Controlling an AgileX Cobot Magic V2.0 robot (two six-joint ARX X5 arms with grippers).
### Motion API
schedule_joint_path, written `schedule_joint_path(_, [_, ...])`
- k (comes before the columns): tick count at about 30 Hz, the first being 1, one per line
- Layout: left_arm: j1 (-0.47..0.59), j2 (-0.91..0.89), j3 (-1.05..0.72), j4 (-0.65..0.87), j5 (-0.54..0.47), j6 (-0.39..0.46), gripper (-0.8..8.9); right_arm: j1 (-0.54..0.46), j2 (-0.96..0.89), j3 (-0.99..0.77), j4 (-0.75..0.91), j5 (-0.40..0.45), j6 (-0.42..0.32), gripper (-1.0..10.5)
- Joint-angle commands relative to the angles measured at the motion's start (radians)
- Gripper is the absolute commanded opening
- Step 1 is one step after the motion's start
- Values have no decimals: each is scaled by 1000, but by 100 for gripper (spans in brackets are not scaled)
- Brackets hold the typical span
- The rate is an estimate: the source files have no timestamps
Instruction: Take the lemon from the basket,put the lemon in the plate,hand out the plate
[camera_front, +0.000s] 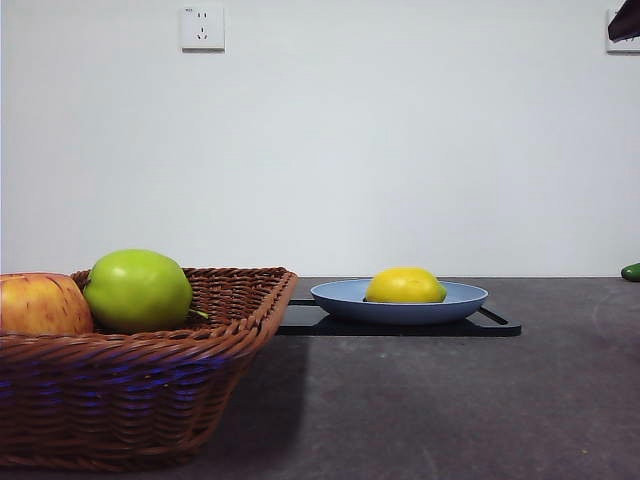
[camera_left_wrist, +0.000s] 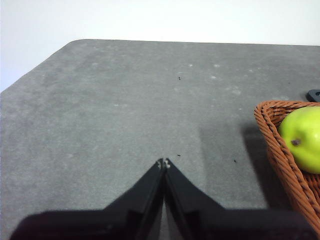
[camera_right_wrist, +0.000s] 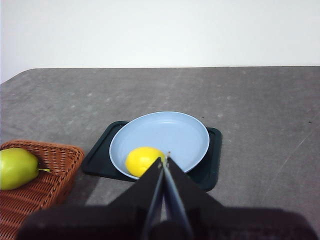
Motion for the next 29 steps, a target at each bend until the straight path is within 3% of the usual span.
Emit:
schedule_joint_path(1, [3, -3, -12, 4, 3, 9, 9, 7, 3, 10, 9, 3, 9, 3])
schedule_joint_path(4, [3, -3, -12, 4, 3, 9, 9, 7, 3, 10, 8, 4, -3, 3])
schedule_joint_path(9, [3, -3, -12, 4, 3, 9, 9, 3, -7, 4, -6, -1, -211, 3])
schedule_joint_path(12, [3, -3, -12, 4, 3, 9, 9, -68, -49, -14, -3, -21, -277, 3])
schedule_joint_path(18, [3, -3, -12, 4, 3, 9, 9, -389, -208, -159, 32, -342, -246, 3])
schedule_joint_path(24, [3, -3, -12, 4, 1, 9, 9, -602, -355, -323, 95, -401, -215, 3])
schedule_joint_path(29, [3, -3, -12, 4, 1, 9, 9, -671, -414, -415, 129, -427, -198, 3])
